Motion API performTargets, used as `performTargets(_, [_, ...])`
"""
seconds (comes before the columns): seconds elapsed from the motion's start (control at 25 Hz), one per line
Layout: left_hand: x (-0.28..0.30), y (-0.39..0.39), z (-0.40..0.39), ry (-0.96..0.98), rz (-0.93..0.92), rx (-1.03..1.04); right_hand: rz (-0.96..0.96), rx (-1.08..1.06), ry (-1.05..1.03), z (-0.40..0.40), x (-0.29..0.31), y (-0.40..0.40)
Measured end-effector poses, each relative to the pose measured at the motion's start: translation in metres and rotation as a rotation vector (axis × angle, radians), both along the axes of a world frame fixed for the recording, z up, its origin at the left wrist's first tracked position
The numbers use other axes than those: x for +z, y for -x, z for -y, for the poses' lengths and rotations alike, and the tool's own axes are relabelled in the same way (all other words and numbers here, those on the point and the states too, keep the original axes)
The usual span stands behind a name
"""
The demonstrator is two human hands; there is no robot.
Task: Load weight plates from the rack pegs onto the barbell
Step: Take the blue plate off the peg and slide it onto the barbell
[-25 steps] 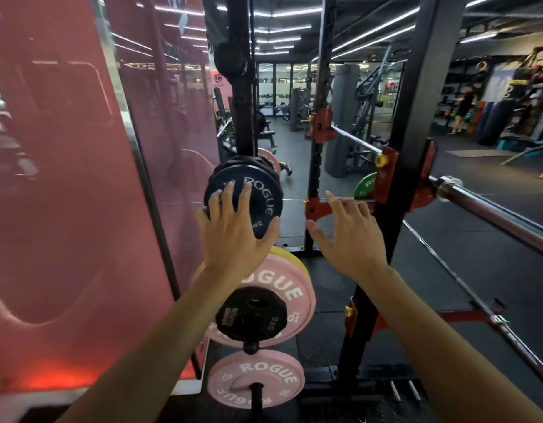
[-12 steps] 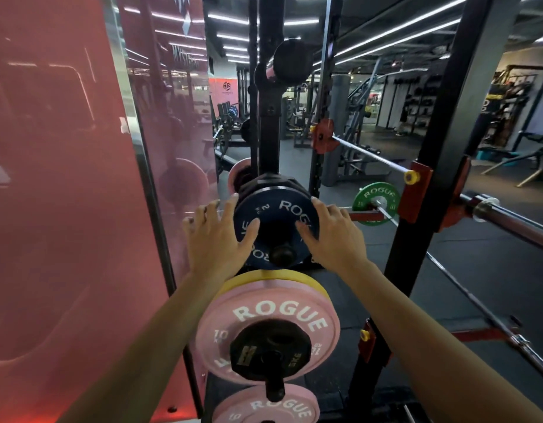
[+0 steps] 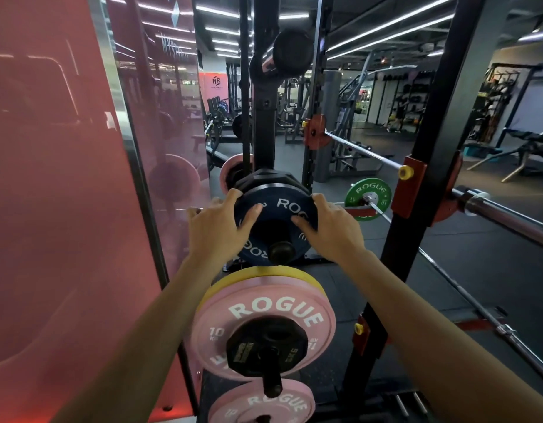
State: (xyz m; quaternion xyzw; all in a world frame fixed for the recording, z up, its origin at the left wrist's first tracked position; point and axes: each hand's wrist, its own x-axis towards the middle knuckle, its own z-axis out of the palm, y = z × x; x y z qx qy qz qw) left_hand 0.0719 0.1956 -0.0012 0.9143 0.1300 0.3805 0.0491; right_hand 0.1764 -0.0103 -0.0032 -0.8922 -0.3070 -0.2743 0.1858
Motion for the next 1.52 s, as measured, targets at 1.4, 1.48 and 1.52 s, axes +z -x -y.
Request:
performTargets(1.4, [-0.010,0.099,0.354,0.006,0.124,-0.658,-0.107,-0.426,-0.146,0.408,-0.010,0.221])
performTargets(1.48, [-0.013,0.091,0.394,0.003,0.096,-0.691,-0.104,-0.468,-0.157,0.447,-0.021,0.228])
performTargets(1.52, [-0.014,0.085,0.416,0.006,0.091,-0.720,-0.091,-0.499,-0.158,0.467,-0.024,0.229])
